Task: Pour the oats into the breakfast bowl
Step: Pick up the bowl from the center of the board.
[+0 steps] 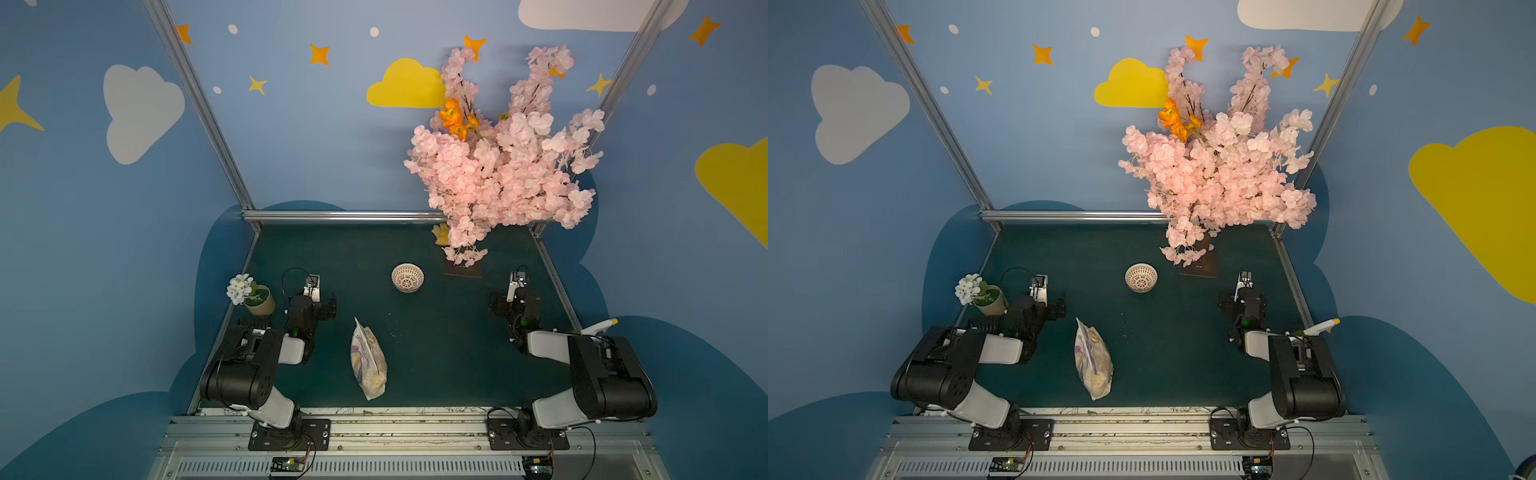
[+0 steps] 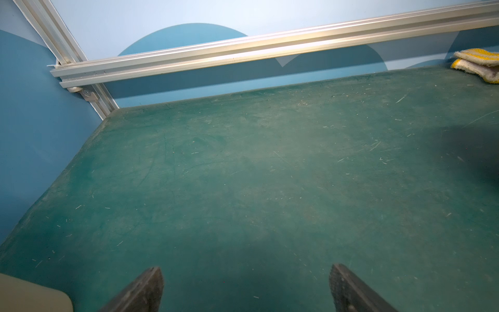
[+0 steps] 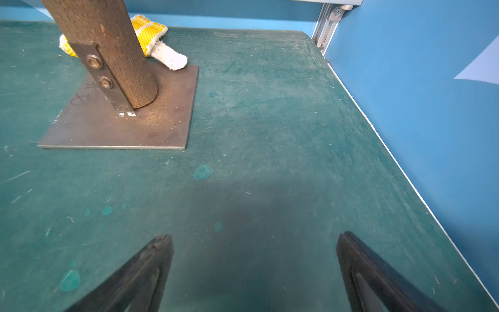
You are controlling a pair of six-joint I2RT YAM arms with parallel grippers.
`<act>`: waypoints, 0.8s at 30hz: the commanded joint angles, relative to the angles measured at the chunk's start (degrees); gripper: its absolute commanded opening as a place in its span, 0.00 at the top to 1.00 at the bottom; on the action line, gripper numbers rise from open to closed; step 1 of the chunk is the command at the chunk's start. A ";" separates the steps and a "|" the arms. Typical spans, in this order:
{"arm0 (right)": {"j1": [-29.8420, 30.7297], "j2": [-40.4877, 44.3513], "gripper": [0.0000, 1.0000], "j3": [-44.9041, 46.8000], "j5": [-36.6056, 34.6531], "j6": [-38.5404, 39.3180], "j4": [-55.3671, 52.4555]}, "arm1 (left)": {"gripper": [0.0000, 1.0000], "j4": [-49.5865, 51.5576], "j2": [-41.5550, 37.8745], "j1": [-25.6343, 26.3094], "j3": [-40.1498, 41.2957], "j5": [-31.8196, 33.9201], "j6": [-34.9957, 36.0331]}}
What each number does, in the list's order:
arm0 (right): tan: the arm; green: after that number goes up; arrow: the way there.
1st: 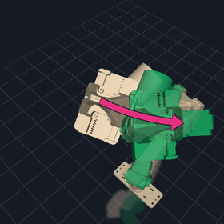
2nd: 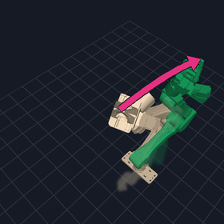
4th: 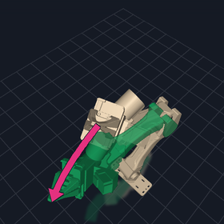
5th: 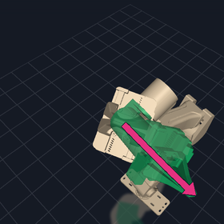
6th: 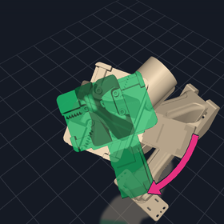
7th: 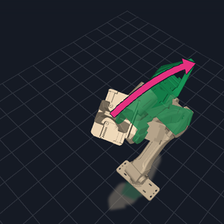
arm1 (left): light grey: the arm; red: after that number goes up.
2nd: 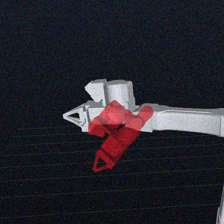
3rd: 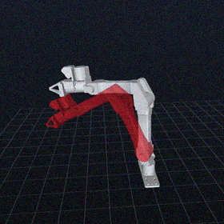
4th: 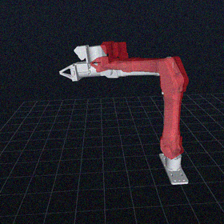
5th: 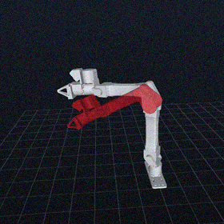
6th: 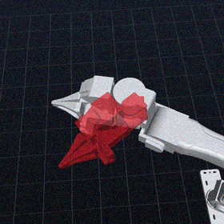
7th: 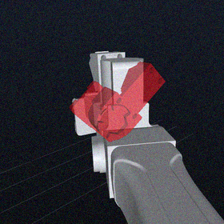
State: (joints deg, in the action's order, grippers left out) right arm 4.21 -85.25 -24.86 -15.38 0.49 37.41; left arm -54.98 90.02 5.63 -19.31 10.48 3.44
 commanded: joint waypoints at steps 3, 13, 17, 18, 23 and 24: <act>0.21 0.92 0.02 -0.71 -0.62 0.08 -0.71 | 0.00 -1.96 0.38 -0.16 -0.37 -0.38 0.48; 0.13 0.91 0.02 -0.73 -0.53 0.03 -0.67 | 0.00 -1.80 0.39 -0.10 -0.44 -0.41 0.43; 0.18 0.87 0.02 -0.81 -0.43 0.04 -0.84 | 0.00 -1.84 0.33 -0.10 -0.38 -0.44 0.51; 0.11 0.94 0.02 -0.84 -0.37 0.04 -0.79 | 0.00 -1.92 0.33 -0.11 -0.42 -0.46 0.39; 1.81 3.01 0.02 -0.97 -3.85 0.15 -2.19 | 0.00 -2.56 -0.25 0.39 -0.08 0.98 0.68; 2.39 4.85 0.02 -1.09 -4.47 0.98 -2.77 | 0.00 -2.24 -1.72 1.11 0.34 2.13 1.25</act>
State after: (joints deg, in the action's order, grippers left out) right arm 5.15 -84.25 -24.86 -17.10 0.56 36.18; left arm -54.98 89.97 5.87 -19.31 10.85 3.57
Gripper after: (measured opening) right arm 0.983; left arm 0.999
